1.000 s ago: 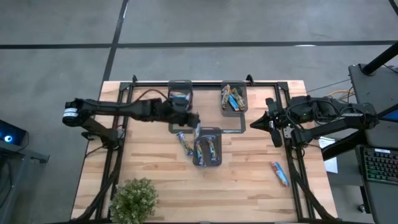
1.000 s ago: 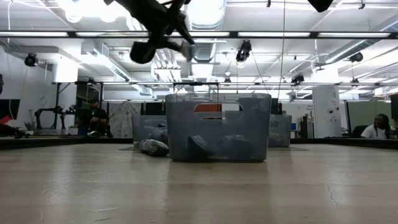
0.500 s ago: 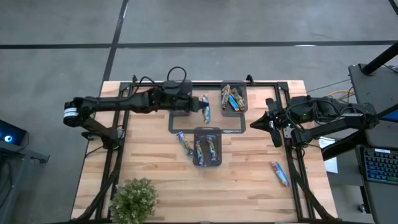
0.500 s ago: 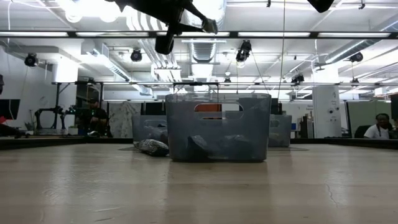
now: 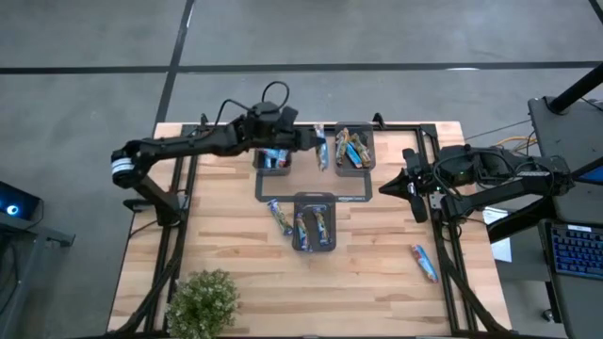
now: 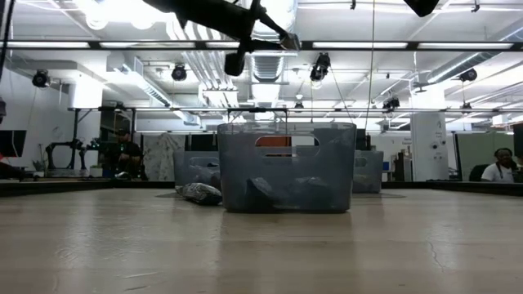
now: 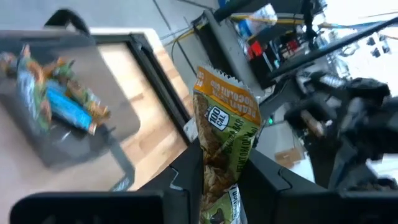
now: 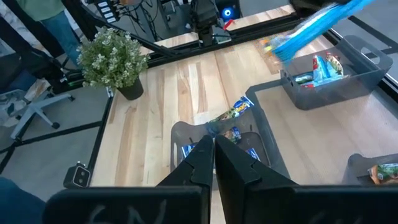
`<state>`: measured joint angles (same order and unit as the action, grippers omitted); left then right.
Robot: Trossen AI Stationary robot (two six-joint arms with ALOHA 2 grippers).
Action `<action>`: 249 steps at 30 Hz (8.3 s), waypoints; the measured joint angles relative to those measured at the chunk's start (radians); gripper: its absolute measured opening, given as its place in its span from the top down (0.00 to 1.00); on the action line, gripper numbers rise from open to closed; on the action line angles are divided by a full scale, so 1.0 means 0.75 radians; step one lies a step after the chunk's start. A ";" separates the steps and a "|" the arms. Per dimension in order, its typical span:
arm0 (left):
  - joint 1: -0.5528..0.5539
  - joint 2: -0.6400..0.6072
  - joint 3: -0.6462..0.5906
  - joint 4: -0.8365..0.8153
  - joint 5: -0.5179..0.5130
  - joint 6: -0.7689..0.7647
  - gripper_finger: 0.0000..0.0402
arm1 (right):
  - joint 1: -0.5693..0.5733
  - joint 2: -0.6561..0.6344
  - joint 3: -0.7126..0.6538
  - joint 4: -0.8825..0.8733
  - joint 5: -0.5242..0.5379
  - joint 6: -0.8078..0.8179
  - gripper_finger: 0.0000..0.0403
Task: Pick and place Granola Bars by type
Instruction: Put the yellow granola bar into the right black bin, then put the red granola bar into the left black bin
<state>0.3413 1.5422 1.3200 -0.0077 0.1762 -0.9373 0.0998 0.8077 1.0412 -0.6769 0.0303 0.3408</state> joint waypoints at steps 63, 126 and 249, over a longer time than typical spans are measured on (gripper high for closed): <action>0.240 0.855 0.589 -0.003 0.199 -0.070 0.83 | -0.003 0.000 -0.002 0.002 0.139 0.059 0.98; 0.230 0.935 0.590 0.116 0.333 -0.193 0.55 | -0.002 0.000 -0.003 0.008 0.173 0.068 0.98; -0.492 -0.456 -0.325 -0.211 0.303 0.833 0.56 | -0.002 0.137 -0.049 0.011 0.169 0.225 0.98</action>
<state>-0.0280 1.1999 1.0763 -0.1658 0.4038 -0.3122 0.0982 0.9105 1.0042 -0.6684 0.1574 0.5099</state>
